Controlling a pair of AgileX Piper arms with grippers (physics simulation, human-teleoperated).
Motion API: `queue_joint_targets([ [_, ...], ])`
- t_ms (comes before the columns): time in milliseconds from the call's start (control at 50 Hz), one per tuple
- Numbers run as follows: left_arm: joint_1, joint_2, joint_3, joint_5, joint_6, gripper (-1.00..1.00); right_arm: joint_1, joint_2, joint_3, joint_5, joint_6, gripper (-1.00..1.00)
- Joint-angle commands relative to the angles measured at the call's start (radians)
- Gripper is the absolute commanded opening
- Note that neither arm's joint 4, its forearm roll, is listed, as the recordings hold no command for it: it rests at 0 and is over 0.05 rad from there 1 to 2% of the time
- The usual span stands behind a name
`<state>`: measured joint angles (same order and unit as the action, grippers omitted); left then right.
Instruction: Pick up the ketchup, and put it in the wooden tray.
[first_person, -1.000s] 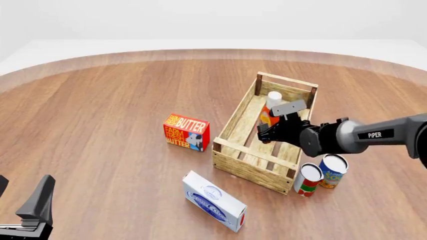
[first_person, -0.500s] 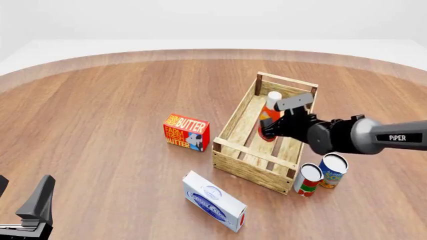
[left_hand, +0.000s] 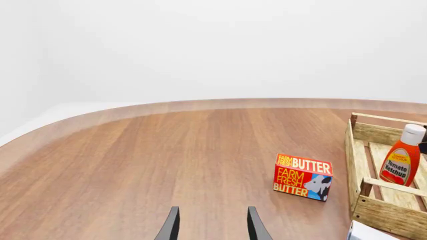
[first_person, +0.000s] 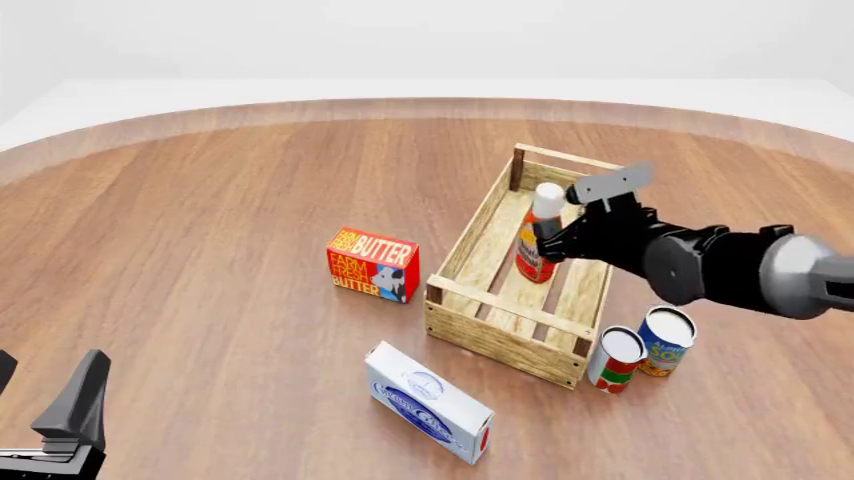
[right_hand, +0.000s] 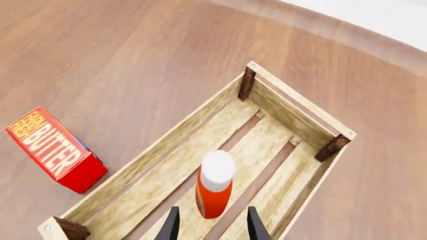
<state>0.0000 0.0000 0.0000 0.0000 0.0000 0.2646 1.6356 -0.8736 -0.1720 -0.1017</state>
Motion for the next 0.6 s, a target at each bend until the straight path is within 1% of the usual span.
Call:
queue_joint_targets([
  [20,0.0,0.0,0.0,0.0,0.0,1.0,0.003,-0.1,0.017,0.044,-0.01,1.0],
  [140,0.0,0.0,0.0,0.0,0.0,1.0,0.009,-0.145,0.029,0.062,-0.011,1.0],
  [460,0.0,0.0,0.0,0.0,0.0,1.0,0.013,-0.347,0.123,0.121,-0.006,1.0],
  [600,0.0,0.0,0.0,0.0,0.0,1.0,0.009,-0.408,0.169,0.132,-0.002,1.0],
])
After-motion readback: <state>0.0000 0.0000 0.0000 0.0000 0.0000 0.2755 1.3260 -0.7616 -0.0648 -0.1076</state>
